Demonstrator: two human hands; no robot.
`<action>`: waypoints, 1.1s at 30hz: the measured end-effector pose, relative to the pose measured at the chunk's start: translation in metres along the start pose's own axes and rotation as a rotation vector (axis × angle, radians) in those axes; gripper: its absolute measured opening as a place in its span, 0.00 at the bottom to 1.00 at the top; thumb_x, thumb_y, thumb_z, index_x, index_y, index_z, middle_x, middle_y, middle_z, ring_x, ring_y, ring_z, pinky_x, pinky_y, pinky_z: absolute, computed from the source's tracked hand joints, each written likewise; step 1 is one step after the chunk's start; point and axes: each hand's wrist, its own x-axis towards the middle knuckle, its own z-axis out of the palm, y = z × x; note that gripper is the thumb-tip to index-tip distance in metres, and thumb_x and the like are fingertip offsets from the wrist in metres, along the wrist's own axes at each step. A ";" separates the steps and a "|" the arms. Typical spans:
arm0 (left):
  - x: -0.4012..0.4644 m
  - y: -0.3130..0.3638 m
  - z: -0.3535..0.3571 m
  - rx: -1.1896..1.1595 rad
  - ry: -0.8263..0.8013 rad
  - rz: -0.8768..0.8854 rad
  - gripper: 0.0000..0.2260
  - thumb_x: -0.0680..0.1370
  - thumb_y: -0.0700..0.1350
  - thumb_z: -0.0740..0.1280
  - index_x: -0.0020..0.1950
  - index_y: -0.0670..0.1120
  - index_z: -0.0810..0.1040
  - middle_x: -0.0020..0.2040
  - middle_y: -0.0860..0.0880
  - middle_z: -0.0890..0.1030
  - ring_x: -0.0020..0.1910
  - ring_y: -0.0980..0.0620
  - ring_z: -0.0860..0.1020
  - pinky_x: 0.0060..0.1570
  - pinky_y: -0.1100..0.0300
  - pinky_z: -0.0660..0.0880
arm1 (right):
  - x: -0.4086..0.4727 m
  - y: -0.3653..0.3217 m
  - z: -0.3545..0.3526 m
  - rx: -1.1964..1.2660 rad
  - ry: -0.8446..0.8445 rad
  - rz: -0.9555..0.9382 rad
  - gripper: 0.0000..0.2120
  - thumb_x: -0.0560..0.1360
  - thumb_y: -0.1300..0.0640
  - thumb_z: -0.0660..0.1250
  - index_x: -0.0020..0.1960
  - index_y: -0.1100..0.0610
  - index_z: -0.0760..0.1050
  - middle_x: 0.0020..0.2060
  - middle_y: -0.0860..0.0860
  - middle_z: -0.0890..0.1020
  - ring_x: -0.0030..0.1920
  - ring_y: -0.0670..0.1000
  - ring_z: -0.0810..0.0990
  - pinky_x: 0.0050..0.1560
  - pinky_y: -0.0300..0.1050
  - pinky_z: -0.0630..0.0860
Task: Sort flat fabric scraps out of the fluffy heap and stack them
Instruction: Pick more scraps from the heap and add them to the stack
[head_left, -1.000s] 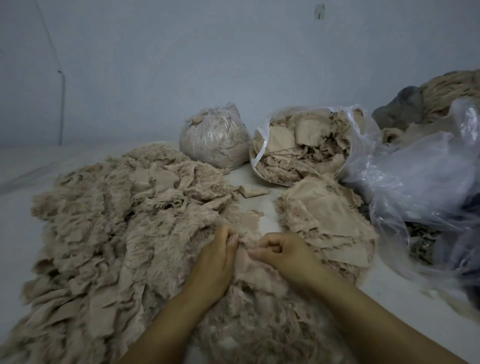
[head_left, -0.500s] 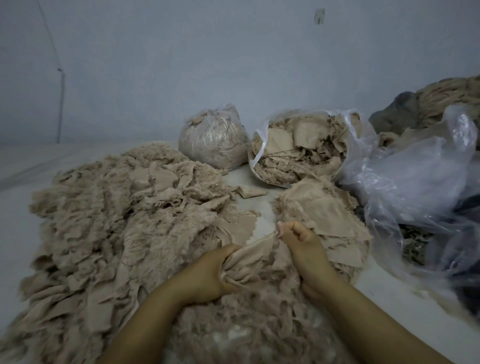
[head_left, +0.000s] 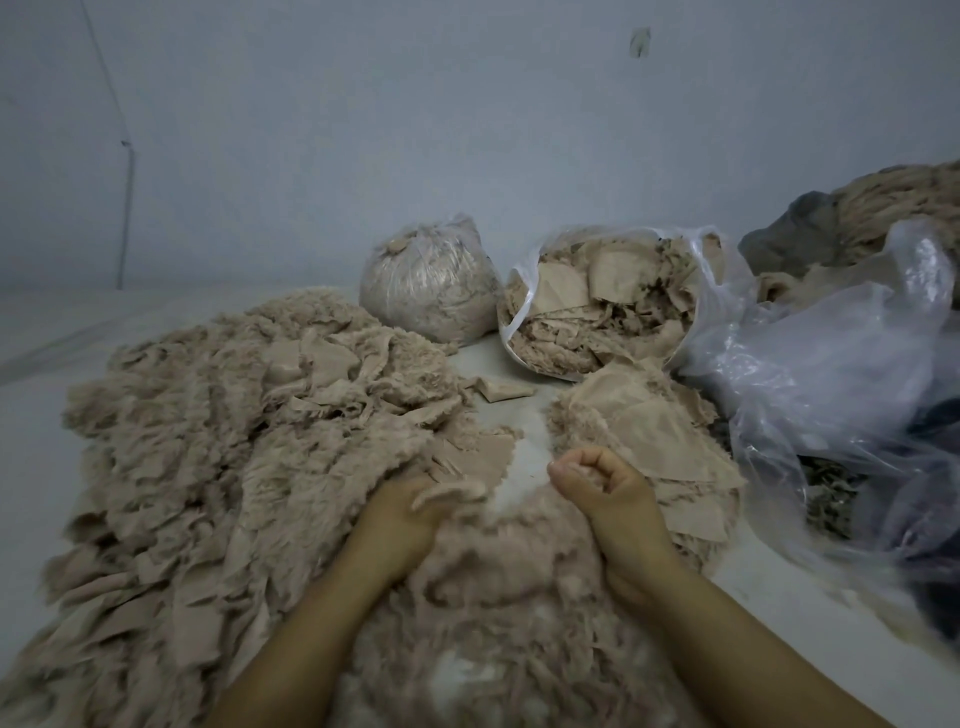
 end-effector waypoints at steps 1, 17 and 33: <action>-0.006 0.001 0.000 0.080 -0.157 0.100 0.15 0.75 0.37 0.68 0.34 0.55 0.82 0.32 0.56 0.78 0.33 0.62 0.74 0.35 0.66 0.68 | 0.001 0.000 -0.001 0.033 0.010 0.007 0.04 0.70 0.62 0.73 0.41 0.56 0.78 0.33 0.52 0.79 0.34 0.51 0.76 0.40 0.47 0.78; -0.016 0.026 0.012 -0.782 -0.307 -0.208 0.22 0.73 0.54 0.65 0.54 0.36 0.78 0.46 0.39 0.83 0.42 0.46 0.83 0.40 0.58 0.79 | -0.020 0.005 0.015 -0.380 -0.278 -0.359 0.12 0.72 0.62 0.72 0.51 0.50 0.76 0.46 0.38 0.80 0.48 0.39 0.79 0.48 0.30 0.74; -0.021 0.030 0.009 -0.942 -0.224 -0.112 0.06 0.77 0.41 0.62 0.46 0.42 0.78 0.36 0.45 0.78 0.31 0.55 0.77 0.31 0.64 0.74 | -0.012 0.005 0.005 0.034 -0.407 0.138 0.10 0.69 0.53 0.73 0.41 0.60 0.79 0.34 0.56 0.81 0.35 0.53 0.79 0.37 0.42 0.77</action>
